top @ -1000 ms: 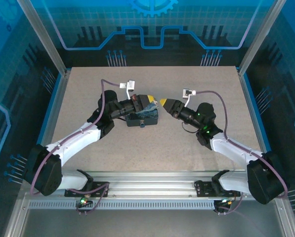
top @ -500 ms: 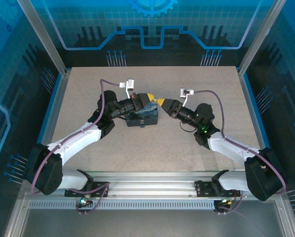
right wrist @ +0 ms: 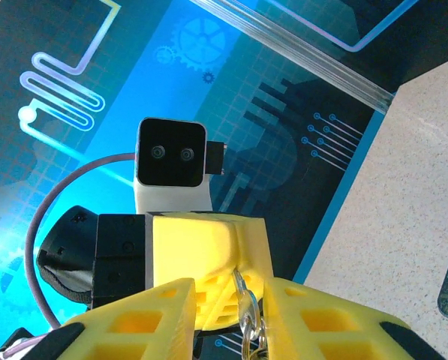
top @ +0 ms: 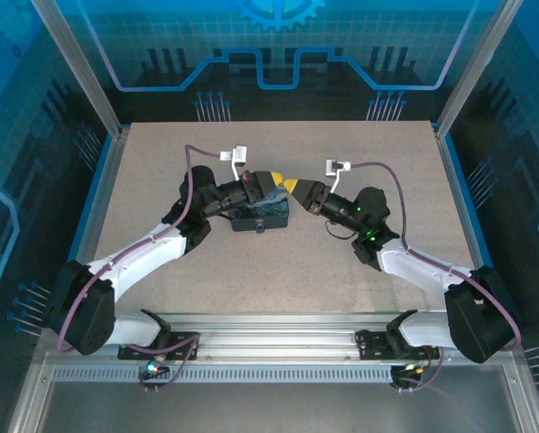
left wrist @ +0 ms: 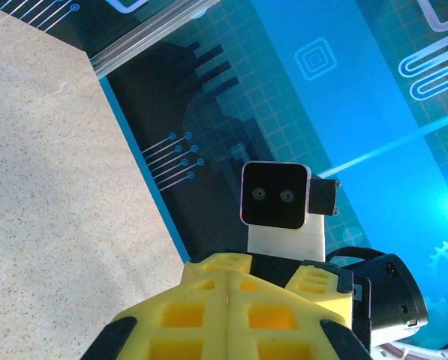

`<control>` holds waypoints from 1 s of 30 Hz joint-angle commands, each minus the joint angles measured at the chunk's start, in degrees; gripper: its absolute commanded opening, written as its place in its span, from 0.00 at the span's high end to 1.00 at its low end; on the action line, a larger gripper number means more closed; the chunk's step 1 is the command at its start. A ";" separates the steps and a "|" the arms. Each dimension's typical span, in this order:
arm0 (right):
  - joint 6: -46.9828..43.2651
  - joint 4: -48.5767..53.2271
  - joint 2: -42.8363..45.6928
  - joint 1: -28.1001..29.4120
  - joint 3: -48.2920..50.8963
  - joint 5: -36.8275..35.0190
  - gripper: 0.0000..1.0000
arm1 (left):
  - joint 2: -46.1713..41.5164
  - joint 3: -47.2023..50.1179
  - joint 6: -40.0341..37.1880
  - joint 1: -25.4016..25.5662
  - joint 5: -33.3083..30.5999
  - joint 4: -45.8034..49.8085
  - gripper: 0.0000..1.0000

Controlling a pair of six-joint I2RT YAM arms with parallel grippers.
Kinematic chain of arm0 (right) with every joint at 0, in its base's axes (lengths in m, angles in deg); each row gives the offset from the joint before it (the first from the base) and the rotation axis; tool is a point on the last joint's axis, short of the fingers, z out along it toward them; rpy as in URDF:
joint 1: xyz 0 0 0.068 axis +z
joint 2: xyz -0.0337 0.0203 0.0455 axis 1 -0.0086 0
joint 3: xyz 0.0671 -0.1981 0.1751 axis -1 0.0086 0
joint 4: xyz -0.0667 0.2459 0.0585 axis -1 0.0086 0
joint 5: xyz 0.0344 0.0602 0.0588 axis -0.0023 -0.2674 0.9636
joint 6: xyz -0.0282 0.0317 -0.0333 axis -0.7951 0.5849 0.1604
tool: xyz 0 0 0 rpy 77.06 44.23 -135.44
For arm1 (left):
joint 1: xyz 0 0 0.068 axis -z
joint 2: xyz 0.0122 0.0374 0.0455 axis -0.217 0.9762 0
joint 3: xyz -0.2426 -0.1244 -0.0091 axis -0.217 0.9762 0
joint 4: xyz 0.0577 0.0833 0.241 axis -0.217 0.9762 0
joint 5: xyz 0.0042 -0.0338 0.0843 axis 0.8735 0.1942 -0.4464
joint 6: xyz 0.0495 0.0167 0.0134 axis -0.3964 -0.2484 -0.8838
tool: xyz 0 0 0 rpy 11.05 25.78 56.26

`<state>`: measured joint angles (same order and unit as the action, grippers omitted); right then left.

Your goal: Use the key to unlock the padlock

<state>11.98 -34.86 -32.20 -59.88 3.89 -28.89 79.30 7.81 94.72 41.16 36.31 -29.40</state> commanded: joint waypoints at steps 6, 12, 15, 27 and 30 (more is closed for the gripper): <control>0.16 -2.40 -0.38 0.65 -1.55 0.23 0.73 | 0.41 0.51 1.15 0.27 -0.63 -3.00 1.00; -0.05 -2.45 -0.26 0.32 -1.27 0.03 0.84 | 0.50 0.52 1.12 0.20 -0.55 -2.96 1.00; -0.10 -2.63 -0.29 0.26 -1.26 0.08 0.93 | 0.42 0.54 1.22 0.23 -0.50 -3.10 1.00; -1.40 0.08 1.08 -0.03 -0.33 -0.58 0.82 | 0.27 0.53 1.54 0.19 -0.35 -3.57 1.00; -1.42 0.60 1.79 -0.15 0.05 -1.05 0.70 | 0.28 0.51 1.44 0.20 -0.26 -3.58 1.00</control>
<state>11.44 -34.09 -32.15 -59.95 3.80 -29.08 79.43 7.81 96.14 41.20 36.05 -31.06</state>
